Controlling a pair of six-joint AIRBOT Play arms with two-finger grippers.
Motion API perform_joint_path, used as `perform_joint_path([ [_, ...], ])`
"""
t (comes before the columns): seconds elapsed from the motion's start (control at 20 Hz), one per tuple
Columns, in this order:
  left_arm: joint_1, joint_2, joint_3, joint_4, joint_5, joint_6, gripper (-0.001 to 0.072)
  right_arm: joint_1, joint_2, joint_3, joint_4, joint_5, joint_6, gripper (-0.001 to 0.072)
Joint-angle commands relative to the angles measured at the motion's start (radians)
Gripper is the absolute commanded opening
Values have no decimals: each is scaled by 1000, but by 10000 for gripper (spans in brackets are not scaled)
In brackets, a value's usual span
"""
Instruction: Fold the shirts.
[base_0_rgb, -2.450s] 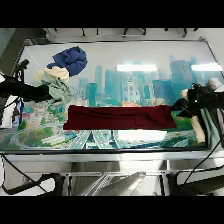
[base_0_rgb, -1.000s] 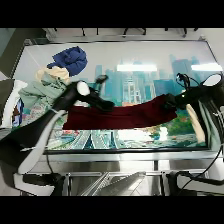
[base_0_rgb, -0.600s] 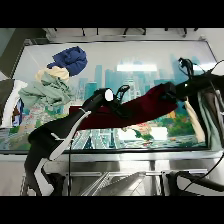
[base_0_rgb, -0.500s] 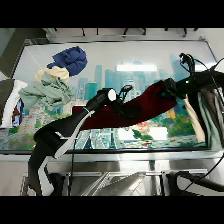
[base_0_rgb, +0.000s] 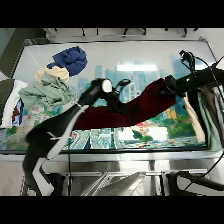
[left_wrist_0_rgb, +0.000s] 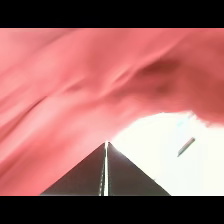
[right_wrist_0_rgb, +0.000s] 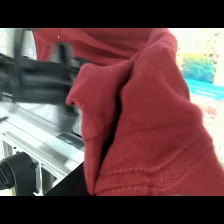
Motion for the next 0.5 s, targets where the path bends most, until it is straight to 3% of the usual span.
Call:
perform_joint_path([
  [0.0,140,183,-173,59,-81,48,13,37,-11,1,2,-35,1,31],
  [0.2,382,425,-397,63,-82,66,13,186,-40,1,8,-180,2,31],
  [0.45,666,593,-531,62,-66,101,13,425,-137,8,111,-432,5,31],
])
